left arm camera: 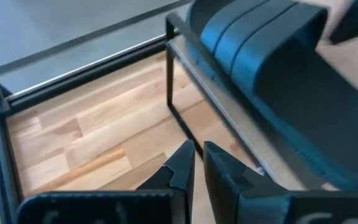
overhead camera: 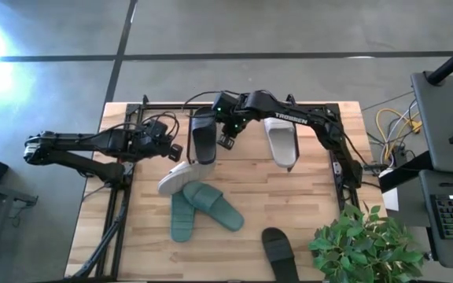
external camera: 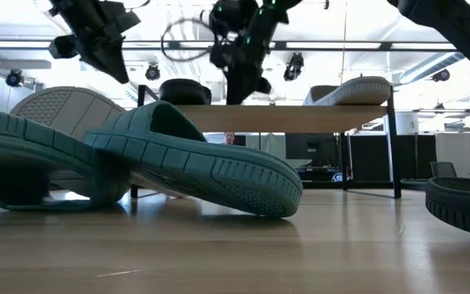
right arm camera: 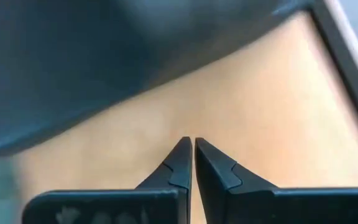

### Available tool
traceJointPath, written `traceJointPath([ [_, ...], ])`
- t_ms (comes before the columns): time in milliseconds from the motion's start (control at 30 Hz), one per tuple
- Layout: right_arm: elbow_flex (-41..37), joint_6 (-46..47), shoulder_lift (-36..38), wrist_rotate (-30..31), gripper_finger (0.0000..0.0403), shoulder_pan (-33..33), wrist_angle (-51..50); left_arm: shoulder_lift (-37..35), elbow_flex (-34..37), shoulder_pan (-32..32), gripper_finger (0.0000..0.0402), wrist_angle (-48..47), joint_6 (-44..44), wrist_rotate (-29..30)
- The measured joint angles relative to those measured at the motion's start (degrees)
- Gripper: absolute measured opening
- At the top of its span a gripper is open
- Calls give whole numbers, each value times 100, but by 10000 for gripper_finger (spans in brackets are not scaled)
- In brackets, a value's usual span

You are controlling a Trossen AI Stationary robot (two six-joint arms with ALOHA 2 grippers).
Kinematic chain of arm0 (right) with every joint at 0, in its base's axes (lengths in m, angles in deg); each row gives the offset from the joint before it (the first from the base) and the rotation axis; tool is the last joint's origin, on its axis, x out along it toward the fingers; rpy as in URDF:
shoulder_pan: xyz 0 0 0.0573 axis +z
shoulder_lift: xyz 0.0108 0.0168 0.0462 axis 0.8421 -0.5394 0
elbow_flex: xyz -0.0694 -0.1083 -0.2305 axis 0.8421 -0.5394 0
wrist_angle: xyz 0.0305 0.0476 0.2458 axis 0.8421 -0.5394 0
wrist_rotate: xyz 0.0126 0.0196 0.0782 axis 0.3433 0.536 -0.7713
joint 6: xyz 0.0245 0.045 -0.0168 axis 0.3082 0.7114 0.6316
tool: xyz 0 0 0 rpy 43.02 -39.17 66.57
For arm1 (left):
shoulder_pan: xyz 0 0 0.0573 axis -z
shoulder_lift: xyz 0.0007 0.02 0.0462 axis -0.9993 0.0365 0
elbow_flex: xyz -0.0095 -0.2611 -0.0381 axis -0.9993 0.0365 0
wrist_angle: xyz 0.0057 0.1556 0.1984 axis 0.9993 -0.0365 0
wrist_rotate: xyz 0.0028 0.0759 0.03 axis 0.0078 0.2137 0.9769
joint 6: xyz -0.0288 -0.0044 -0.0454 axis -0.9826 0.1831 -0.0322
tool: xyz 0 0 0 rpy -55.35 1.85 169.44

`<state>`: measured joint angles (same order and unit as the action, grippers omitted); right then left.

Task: Pick and place slides into the shelf
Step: Put the left black slide on the shelf, then put the black slide on the shelf

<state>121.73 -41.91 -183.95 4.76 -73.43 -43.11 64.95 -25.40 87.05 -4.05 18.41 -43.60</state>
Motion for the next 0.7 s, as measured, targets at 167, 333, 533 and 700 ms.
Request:
traceJointPath([
  [167,-93,185,-42,-406,13,206,216,-299,281,0,20,96,-8,-15],
  [333,-153,423,-133,-512,13,390,571,-599,476,0,20,117,-1,-13],
  [533,-133,758,-141,-575,13,449,826,-885,752,-2,20,131,1,-214],
  [700,-5,613,-115,-204,13,446,-361,-1083,966,-2,20,137,11,-355],
])
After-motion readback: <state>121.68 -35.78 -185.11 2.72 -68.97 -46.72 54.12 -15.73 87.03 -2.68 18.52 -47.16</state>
